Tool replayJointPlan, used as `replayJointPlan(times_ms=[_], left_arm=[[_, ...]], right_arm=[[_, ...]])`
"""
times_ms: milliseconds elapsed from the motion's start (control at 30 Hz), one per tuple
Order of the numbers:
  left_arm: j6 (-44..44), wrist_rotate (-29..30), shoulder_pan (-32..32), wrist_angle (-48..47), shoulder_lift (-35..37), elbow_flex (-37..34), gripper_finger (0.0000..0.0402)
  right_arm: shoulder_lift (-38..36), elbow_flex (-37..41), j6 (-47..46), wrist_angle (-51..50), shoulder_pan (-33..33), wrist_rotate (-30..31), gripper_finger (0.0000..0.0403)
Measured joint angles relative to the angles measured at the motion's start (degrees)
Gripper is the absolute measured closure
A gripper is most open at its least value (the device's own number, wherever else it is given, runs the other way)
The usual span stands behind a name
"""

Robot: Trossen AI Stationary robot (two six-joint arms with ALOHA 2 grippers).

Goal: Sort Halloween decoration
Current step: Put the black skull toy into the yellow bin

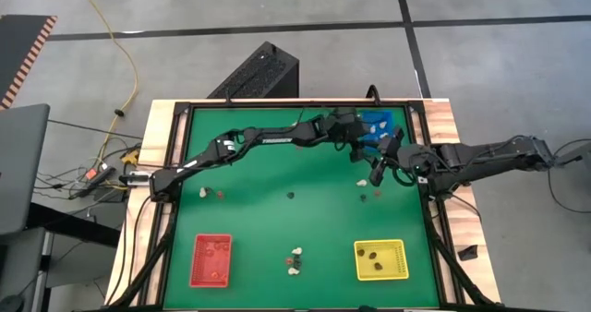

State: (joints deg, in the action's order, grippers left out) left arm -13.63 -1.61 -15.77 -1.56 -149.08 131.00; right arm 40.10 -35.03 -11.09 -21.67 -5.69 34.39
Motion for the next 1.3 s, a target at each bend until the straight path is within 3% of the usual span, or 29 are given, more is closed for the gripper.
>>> replayJointPlan(times_ms=[133,367,633,800,933,1067,1300], left_arm=[[-4.0,4.8,0.6,-14.8,5.6,0.2,0.0222],[-5.7,18.6,1.9,-42.6,14.1,0.0,0.0221],[4.2,19.4,1.8,-73.8,19.5,0.0,0.0221],[10.6,20.1,2.5,-87.2,20.0,-0.6,0.0221],[10.8,19.9,4.2,-86.4,23.0,-7.5,0.0221],[11.4,19.9,5.4,-78.5,33.0,-21.5,0.0221],[17.0,18.1,7.3,-46.0,56.1,-55.1,0.0221]], right_arm=[[0.0,0.0,0.0,-0.3,-1.3,0.0,0.0207],[0.7,0.0,-0.5,-0.4,-3.6,-0.1,0.0207],[6.5,0.0,0.7,-0.5,-4.8,-8.3,0.0207],[10.5,0.0,1.0,-1.4,-4.8,-10.6,0.0207],[12.8,0.0,-1.2,-4.1,-4.8,-12.5,0.0207],[14.4,0.0,-2.5,-4.8,-4.8,-13.5,0.0207],[19.2,0.0,-0.8,1.9,-4.8,-13.5,0.0207]])
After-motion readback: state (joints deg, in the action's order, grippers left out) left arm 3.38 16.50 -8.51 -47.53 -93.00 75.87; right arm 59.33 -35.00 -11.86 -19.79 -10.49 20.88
